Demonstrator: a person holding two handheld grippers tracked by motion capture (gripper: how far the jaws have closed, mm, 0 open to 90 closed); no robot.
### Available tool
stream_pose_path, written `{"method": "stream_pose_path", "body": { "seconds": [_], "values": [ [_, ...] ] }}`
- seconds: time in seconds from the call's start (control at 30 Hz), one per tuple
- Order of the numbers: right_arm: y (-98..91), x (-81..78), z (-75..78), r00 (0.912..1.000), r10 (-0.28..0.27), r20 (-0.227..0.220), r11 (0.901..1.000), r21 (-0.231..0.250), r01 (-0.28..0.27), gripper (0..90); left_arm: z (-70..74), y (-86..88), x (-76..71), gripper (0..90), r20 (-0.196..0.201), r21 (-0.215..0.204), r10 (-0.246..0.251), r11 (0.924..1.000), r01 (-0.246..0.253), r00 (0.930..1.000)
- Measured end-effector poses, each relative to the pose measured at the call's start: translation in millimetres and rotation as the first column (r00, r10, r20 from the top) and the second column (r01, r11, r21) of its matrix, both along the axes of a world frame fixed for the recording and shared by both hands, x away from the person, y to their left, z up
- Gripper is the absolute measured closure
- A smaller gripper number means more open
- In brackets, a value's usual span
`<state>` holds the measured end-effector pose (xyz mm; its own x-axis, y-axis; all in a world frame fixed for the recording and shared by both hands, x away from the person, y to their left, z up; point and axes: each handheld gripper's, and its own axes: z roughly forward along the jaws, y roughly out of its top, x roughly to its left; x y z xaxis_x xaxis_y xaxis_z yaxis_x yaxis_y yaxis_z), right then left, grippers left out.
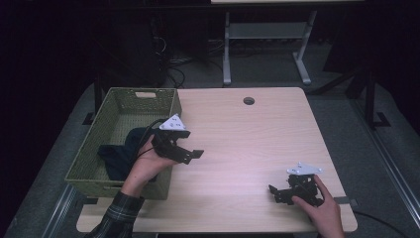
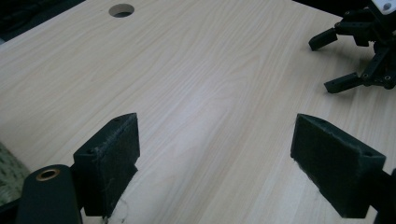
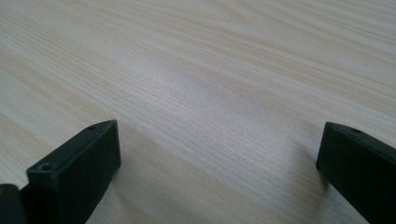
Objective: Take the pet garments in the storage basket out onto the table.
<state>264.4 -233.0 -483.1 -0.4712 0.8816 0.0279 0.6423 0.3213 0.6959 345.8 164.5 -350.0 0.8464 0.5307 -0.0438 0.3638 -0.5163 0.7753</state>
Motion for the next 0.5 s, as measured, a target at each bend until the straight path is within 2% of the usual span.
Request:
{"method": "stream_pose_path", "body": {
  "seconds": [0.07, 0.5],
  "values": [
    [0.0, 0.0, 0.0, 1.0, 0.0, 0.0, 1.0, 0.0, 0.0, 0.0, 1.5, 4.2, 0.7, 15.2, 0.0, 0.008, 0.003, 1.0, -0.003, 1.0],
    [0.0, 0.0, 0.0, 1.0, 0.0, 0.0, 1.0, 0.0, 0.0, 0.0, 7.8, 33.4, 4.6, 15.2, 0.014, -0.011, 0.068, 0.9977, -0.067, 0.9976]
  ]
}}
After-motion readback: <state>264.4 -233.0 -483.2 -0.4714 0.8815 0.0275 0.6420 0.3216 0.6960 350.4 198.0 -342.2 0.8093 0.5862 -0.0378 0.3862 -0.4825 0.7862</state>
